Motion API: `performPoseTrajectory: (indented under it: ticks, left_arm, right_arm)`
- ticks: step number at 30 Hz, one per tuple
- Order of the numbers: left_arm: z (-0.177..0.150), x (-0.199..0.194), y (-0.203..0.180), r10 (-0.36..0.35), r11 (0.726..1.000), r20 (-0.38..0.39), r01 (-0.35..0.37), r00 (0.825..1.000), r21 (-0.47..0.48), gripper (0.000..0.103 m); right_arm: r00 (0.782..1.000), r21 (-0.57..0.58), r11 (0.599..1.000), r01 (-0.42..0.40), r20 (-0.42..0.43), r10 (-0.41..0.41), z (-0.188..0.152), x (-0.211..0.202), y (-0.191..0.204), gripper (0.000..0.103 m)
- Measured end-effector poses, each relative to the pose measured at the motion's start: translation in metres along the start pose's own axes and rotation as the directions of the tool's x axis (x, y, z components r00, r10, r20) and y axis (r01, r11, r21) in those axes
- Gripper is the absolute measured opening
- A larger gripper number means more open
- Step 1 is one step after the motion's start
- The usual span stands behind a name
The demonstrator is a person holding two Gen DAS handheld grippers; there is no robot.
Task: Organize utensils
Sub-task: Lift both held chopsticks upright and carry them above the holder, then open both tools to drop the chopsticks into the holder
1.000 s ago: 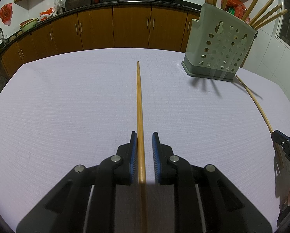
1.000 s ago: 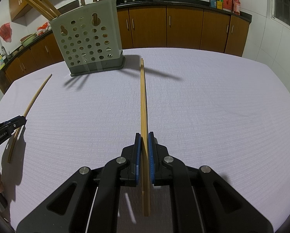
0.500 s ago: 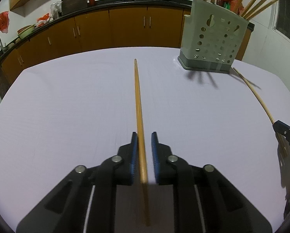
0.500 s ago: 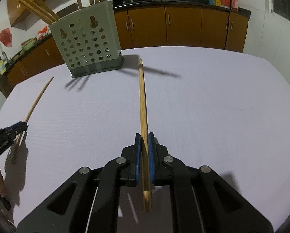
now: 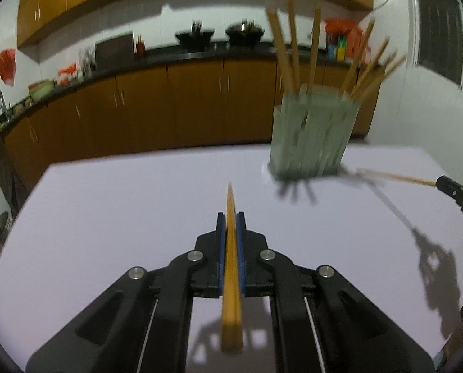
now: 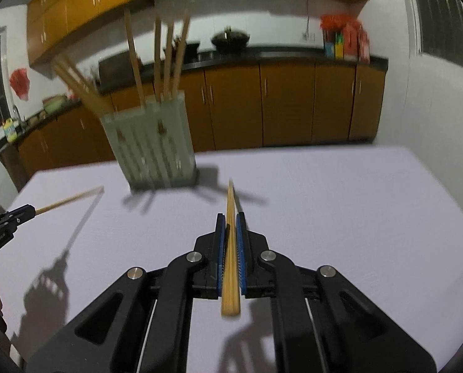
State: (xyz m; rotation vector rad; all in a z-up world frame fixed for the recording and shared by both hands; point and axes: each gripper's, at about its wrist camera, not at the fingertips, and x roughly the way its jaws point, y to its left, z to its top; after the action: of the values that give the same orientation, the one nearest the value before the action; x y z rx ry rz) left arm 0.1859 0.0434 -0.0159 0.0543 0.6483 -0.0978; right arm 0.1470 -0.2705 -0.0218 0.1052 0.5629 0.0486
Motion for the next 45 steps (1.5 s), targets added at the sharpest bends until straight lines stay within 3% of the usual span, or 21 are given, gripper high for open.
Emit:
performPoseTrajectory:
  ticks: [7,14,20,23,30,33,35,37,41,45]
  left_arm:
    - [0.045,-0.033,-0.005,-0.055,0.998,0.128,0.055,0.990,0.008,0.008]
    - [0.071,-0.050,-0.018,-0.145,0.989,0.176,0.142,0.974,0.031,0.008]
    - [0.098,-0.061,-0.035,-0.189,0.982,0.250,0.187,0.950,0.032,0.008]
    - [0.119,-0.070,-0.043,-0.205,0.978,0.317,0.209,0.926,0.023,0.008]
    - [0.175,-0.073,-0.057,-0.197,0.974,0.441,0.226,0.876,-0.013,0.008]
    - [0.190,-0.067,-0.059,-0.161,0.981,0.475,0.195,0.865,-0.022,0.008]
    - [0.200,-0.061,-0.060,-0.140,0.984,0.493,0.177,0.859,-0.029,0.008]
    - [0.205,-0.049,-0.062,-0.130,0.985,0.493,0.167,0.860,-0.031,0.008]
    - [0.202,-0.019,-0.067,-0.135,0.987,0.438,0.162,0.889,-0.025,0.008]
    - [0.193,0.005,-0.063,-0.139,0.985,0.385,0.167,0.912,-0.038,0.008]
  right_arm:
    - [0.996,-0.002,1.000,-0.016,0.090,0.017,0.034,-0.015,0.002,0.008]
    - [0.989,-0.015,0.999,-0.042,0.142,0.043,0.056,-0.028,0.013,0.008]
    - [0.965,-0.038,0.993,-0.110,0.233,0.116,0.086,-0.048,0.032,0.008]
    - [0.938,-0.054,0.988,-0.148,0.309,0.157,0.106,-0.061,0.045,0.008]
    - [0.823,-0.076,0.975,-0.208,0.525,0.216,0.166,-0.082,0.071,0.008]
    - [0.795,-0.079,0.976,-0.205,0.568,0.213,0.182,-0.072,0.078,0.008]
    - [0.794,-0.074,0.977,-0.198,0.573,0.204,0.185,-0.060,0.078,0.008]
    - [0.813,-0.069,0.982,-0.177,0.551,0.185,0.185,-0.037,0.079,0.008]
    - [0.869,-0.067,0.987,-0.147,0.467,0.162,0.174,0.000,0.079,0.008]
    - [0.901,-0.069,0.987,-0.144,0.404,0.159,0.165,0.017,0.079,0.008]
